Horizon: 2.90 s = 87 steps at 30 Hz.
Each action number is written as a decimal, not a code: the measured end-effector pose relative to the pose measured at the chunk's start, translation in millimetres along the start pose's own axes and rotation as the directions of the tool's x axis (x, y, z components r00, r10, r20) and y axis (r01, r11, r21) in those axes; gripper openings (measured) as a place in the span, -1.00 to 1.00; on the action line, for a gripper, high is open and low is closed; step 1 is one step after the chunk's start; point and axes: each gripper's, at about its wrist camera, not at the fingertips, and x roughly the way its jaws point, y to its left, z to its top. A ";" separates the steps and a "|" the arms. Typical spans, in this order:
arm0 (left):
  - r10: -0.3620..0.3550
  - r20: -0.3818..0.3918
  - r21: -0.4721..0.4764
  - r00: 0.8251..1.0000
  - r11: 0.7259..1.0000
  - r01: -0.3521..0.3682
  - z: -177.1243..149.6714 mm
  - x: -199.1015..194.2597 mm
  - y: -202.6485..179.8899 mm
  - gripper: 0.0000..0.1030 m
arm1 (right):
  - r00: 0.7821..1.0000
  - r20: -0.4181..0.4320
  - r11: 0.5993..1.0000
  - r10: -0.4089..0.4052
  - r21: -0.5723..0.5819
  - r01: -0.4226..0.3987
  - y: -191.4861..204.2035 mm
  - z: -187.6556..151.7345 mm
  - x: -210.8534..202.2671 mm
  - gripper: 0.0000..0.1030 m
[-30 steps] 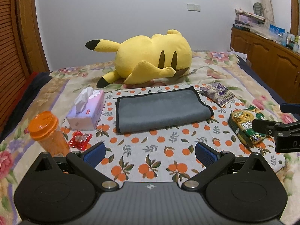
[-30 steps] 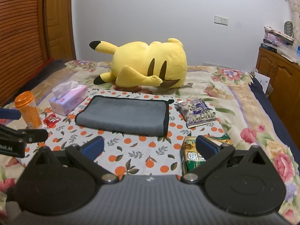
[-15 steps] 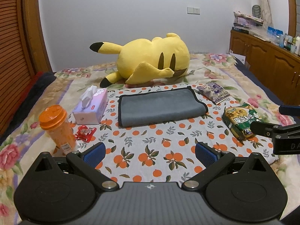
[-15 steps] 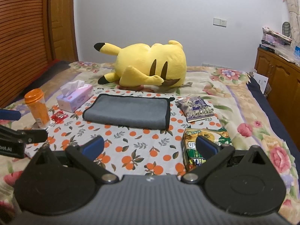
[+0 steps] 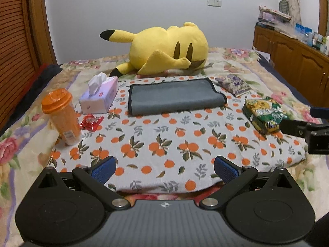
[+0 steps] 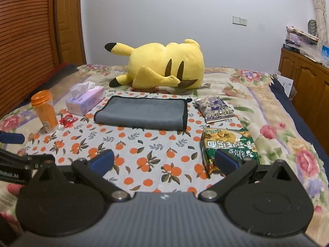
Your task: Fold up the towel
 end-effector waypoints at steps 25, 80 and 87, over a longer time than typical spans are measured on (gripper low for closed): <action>0.017 0.016 -0.021 1.000 1.000 -0.016 -29.7 0.2 7.3 1.00 | 0.999 -0.031 1.000 -0.023 0.015 0.023 1.4 -33.9 6.0 1.00; 0.041 0.252 -0.020 0.967 0.999 -0.037 -27.7 -35.1 8.0 1.00 | 0.983 0.163 0.996 -0.090 0.042 0.085 -4.6 -32.1 -19.9 1.00; 0.041 0.267 -0.015 0.963 0.999 -0.038 -27.4 -37.1 8.1 1.00 | 0.979 0.182 0.995 -0.091 0.052 0.083 -6.3 -32.2 -22.5 1.00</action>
